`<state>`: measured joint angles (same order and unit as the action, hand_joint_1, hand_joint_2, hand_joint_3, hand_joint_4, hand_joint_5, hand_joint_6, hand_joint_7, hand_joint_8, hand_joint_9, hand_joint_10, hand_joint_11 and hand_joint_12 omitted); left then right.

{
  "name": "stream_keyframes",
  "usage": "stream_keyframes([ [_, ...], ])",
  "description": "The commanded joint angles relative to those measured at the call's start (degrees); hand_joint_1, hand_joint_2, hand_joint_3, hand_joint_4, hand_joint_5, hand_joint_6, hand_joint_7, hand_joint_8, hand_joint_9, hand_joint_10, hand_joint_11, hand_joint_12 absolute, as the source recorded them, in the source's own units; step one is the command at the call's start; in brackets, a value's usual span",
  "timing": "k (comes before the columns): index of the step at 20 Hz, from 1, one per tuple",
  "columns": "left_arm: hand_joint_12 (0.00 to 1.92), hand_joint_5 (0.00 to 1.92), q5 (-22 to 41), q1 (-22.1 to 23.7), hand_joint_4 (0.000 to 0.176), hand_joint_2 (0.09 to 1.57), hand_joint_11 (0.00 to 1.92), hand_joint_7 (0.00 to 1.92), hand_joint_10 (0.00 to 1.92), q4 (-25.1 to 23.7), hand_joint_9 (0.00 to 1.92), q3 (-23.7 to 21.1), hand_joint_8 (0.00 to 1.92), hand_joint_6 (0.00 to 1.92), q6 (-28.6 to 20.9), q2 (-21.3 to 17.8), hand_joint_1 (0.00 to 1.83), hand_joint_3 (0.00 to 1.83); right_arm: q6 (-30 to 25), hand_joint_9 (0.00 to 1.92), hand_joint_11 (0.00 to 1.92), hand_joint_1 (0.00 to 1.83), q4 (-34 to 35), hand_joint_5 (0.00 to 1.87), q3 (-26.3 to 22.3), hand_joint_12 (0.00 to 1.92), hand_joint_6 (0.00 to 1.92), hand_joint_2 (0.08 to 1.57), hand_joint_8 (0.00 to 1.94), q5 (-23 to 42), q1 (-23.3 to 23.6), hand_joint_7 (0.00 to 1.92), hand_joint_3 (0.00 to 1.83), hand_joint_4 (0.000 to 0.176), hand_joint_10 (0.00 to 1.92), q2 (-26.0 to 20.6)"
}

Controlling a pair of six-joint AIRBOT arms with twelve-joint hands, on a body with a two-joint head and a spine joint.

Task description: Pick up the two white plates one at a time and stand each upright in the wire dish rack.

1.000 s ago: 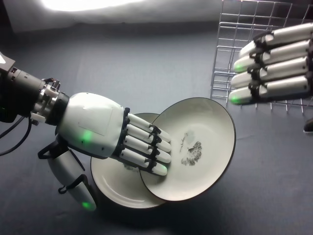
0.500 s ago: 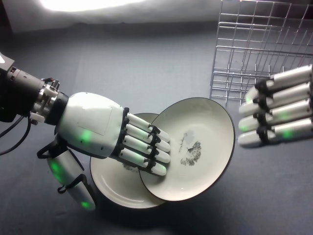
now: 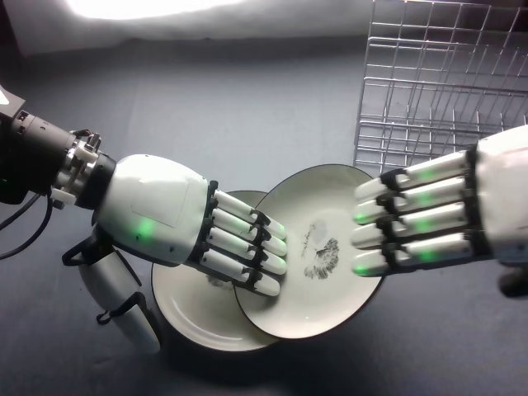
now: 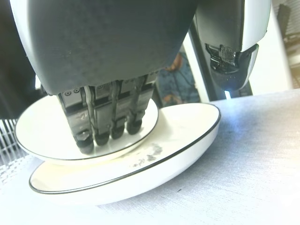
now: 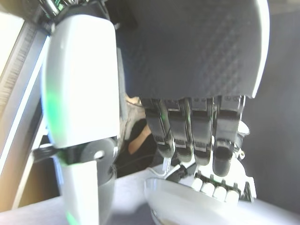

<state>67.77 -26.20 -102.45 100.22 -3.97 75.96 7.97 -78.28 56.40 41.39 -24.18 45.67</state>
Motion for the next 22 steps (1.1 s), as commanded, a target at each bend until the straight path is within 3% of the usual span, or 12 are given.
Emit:
stream_keyframes([
  [1,0.08,0.05,-3.5,-0.3,0.000,1.11,0.00,0.03,0.00,-0.7,0.01,0.2,0.00,0.00,-0.3,0.9,0.00,0.00,0.3,0.03,0.00,1.15,3.5,0.04,-0.2,0.31,0.00,0.99,0.00,1.4,0.2,0.03,0.00,0.000,0.01,0.6],
  [2,0.08,0.04,-3.5,-0.3,0.000,1.10,0.00,0.02,0.00,-0.7,0.00,0.1,0.00,0.00,-0.3,0.9,0.00,0.00,0.3,0.00,0.00,1.15,3.5,0.01,-0.1,0.12,0.00,0.99,0.00,-0.9,0.1,0.00,0.00,0.000,0.00,2.8],
  [4,0.08,0.04,-3.5,-0.4,0.000,1.10,0.00,0.02,0.00,-0.7,0.00,0.1,0.00,0.00,-0.3,0.9,0.00,0.00,0.3,0.00,0.00,1.16,3.5,0.01,0.1,0.15,0.00,1.00,0.00,-2.0,0.1,0.00,0.00,0.000,0.00,4.0],
  [7,0.11,0.06,-3.5,-0.4,0.000,1.09,0.00,0.03,0.00,-0.6,0.01,0.1,0.00,0.00,-0.3,1.0,0.00,0.00,0.4,0.05,0.00,1.11,3.5,0.04,1.3,0.36,0.01,0.99,0.01,-3.8,0.1,0.04,0.00,0.000,0.01,6.7],
  [11,0.08,0.04,-3.5,-0.4,0.000,1.09,0.00,0.02,0.00,-0.2,0.00,0.0,0.00,0.00,-0.3,0.9,0.00,0.00,0.6,0.09,0.00,1.08,3.5,0.06,3.9,0.50,0.01,0.98,0.01,-5.5,-0.3,0.09,0.00,0.000,0.01,10.0],
  [14,0.12,0.07,-3.5,-0.6,0.000,1.09,0.00,0.03,0.00,-0.1,0.01,0.0,0.00,0.00,-0.3,0.9,0.00,0.00,0.6,0.04,0.00,1.09,3.5,0.04,6.5,0.34,0.00,1.00,0.00,-6.4,-1.1,0.06,0.00,0.000,0.00,12.5],
  [16,0.08,0.06,-3.5,-0.6,0.000,1.10,0.00,0.02,0.00,0.0,0.00,0.0,0.00,0.00,-0.3,0.9,0.00,0.00,0.7,0.06,0.00,1.12,3.5,0.04,8.5,0.39,0.00,0.99,0.00,-6.7,-1.1,0.07,0.00,0.000,0.01,14.5],
  [22,0.12,0.04,-3.5,-0.6,0.000,1.09,0.00,0.03,0.00,0.2,0.01,0.0,0.00,0.00,-0.3,0.9,0.00,0.00,0.7,0.04,0.00,1.16,3.5,0.04,12.1,0.27,0.00,0.99,0.00,-7.9,-0.8,0.06,0.00,0.000,0.00,19.0],
])
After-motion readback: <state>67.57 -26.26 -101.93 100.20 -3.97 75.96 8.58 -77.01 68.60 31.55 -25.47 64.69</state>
